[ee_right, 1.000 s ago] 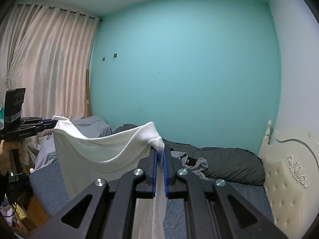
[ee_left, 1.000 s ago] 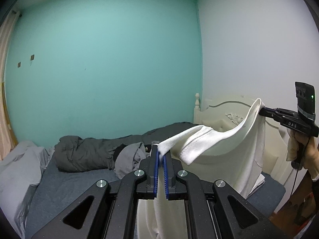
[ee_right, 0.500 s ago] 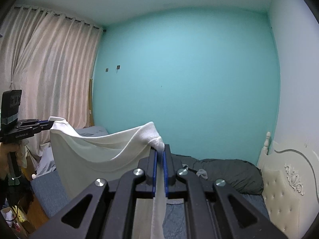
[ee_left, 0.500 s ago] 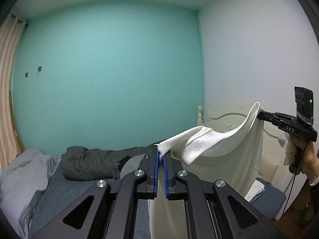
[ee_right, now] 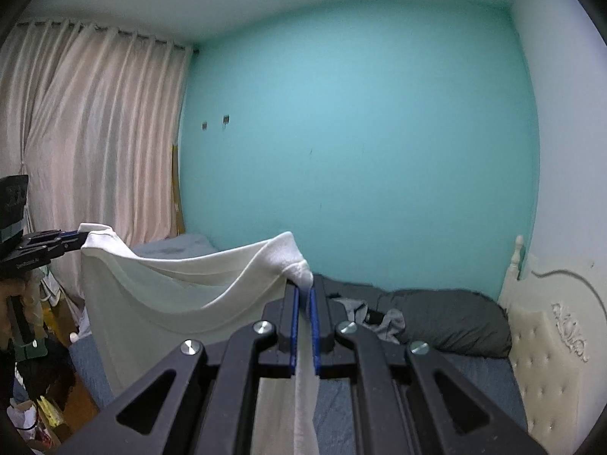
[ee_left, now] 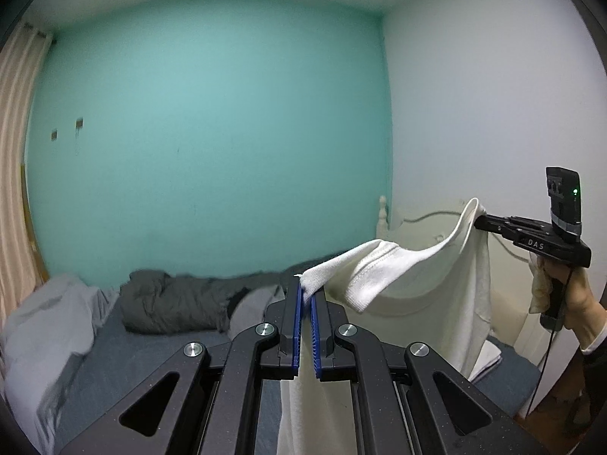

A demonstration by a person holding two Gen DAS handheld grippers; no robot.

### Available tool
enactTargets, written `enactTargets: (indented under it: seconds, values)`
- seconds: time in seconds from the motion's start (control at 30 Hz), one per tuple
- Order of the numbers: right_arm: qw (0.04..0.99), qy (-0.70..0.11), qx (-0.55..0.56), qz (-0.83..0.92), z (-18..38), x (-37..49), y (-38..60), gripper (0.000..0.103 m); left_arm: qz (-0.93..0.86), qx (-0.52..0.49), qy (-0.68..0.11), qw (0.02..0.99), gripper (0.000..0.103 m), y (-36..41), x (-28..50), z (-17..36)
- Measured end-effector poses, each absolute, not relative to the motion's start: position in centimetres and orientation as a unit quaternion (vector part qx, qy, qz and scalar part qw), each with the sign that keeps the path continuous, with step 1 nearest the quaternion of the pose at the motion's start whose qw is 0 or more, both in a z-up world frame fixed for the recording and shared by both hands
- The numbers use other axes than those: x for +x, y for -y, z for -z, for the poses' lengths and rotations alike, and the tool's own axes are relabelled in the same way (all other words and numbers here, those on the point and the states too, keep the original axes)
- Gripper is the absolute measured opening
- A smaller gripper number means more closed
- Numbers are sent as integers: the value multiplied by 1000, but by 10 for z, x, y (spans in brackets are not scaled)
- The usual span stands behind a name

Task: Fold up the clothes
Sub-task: 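Lower the held T-shirt onto the bed with both grippers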

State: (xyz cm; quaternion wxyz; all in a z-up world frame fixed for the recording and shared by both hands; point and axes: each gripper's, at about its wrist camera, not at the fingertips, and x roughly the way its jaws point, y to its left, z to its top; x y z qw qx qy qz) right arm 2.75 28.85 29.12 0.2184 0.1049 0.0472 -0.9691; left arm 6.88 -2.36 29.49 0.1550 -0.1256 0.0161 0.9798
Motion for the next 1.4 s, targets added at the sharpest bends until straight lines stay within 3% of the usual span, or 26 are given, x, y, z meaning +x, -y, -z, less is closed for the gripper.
enactTargets:
  seconds: [0.6, 1.4]
  values:
    - [192, -7, 324, 926, -10, -200, -285, 5, -936, -328, 36, 121, 4, 23, -152, -31]
    - [140, -10, 429, 892, 197, -467, -293, 5, -882, -445, 127, 95, 4, 42, -420, 200]
